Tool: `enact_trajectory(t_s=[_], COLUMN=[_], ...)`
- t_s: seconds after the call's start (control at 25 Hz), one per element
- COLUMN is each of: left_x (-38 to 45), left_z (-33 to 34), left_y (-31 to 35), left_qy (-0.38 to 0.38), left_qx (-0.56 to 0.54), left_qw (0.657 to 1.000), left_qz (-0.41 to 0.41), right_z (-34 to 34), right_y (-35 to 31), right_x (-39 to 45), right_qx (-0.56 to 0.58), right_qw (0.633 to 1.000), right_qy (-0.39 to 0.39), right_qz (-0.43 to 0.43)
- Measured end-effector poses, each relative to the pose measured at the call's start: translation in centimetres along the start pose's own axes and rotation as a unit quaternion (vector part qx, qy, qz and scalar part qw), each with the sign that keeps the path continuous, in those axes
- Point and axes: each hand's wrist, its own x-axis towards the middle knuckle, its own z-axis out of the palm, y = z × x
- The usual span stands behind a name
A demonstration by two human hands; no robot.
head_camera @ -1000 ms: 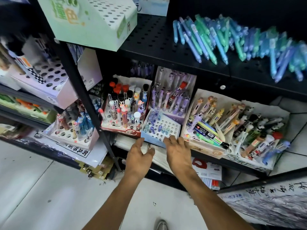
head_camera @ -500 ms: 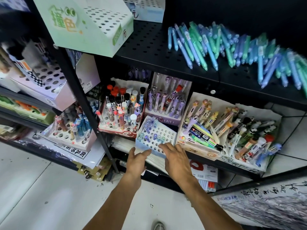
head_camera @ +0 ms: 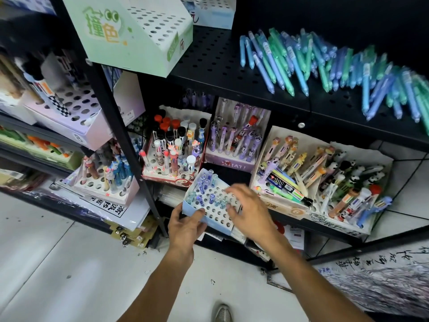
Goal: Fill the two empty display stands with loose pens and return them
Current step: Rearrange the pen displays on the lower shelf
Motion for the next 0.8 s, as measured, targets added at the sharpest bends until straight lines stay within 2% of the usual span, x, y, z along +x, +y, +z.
enact_trajectory(t_s=[0.08, 0.12, 0.16, 0.28, 0.44, 0.56, 0.8], left_x=[0.0, 0.0, 0.1, 0.1, 0.2, 0.3, -1.1], left_z=[0.0, -0.1, -0.3, -1.6, -2.9, -3.5, -4.4], left_y=[-0.1, -0.2, -0.3, -0.7, -1.0, -0.9, -0.5], left_qy=[0.004, 0.002, 0.001, 0.0, -0.003, -0.01, -0.001], left_qx=[0.005, 0.008, 0.01, 0.02, 0.024, 0.025, -0.003], left_qw=[1.0, 1.0, 1.0, 1.0, 1.0, 0.999, 0.999], left_qz=[0.002, 0.005, 0.008, 0.017, 0.017, 0.022, 0.033], right_z=[-1.5, -2.3, -2.8, -2.4, -0.7, -0.1, 0.2], right_y=[-0.9, -1.2, -1.3, -0.6, 0.6, 0.9, 1.0], right_x=[2.8, 4.4, 6.0, 9.2, 10.9, 11.5, 10.1], right_qx=[0.037, 0.042, 0.033, -0.062, -0.143, -0.194, -0.21], right_qw=[0.992, 0.988, 0.99, 0.988, 0.966, 0.958, 0.966], right_qy=[0.117, 0.138, 0.116, -0.046, -0.13, -0.131, -0.087], right_qz=[0.041, 0.059, 0.077, 0.131, 0.172, 0.167, 0.126])
